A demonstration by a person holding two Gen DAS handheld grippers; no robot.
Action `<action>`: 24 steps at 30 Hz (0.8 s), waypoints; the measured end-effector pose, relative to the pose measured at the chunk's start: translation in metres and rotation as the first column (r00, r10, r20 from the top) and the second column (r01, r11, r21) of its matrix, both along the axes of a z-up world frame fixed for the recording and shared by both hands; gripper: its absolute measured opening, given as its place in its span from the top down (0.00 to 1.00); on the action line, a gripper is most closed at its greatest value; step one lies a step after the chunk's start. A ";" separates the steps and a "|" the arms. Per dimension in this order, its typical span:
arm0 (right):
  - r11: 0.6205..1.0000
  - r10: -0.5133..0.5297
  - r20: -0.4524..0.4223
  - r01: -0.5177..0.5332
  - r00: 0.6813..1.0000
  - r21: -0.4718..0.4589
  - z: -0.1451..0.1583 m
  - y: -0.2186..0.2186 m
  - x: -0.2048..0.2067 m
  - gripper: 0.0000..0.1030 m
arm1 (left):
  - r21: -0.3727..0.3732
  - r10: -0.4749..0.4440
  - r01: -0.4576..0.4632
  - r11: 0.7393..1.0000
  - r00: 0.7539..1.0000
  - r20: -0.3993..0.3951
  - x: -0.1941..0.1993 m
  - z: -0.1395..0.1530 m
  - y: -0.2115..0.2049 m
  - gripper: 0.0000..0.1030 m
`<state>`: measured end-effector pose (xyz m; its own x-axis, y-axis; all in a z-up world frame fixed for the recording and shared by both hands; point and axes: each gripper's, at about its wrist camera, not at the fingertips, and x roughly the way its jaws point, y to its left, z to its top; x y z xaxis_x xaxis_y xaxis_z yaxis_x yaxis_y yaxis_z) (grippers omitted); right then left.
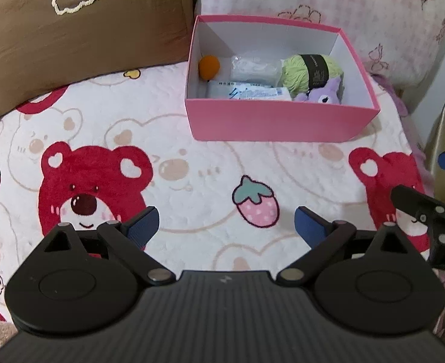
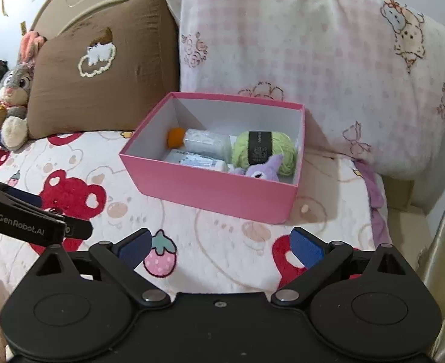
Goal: Organize objects
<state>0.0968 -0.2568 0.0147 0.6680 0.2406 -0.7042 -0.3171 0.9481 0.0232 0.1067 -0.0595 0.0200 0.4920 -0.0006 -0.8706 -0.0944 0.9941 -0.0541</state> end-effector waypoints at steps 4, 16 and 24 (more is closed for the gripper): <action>0.999 -0.040 -0.007 0.040 0.999 -0.027 -0.002 -0.001 0.001 0.03 | 0.007 0.000 0.000 1.000 1.000 -0.003 -0.001 -0.001 -0.003 0.04; 0.994 -0.109 -0.027 0.108 0.994 -0.036 -0.005 -0.009 0.002 0.03 | 0.004 -0.026 0.026 1.000 1.000 -0.013 -0.005 -0.001 -0.012 0.01; 0.993 -0.099 -0.032 0.097 0.995 -0.062 0.000 -0.006 -0.007 0.03 | 0.019 -0.003 0.003 1.000 1.000 -0.008 -0.010 0.006 -0.012 0.01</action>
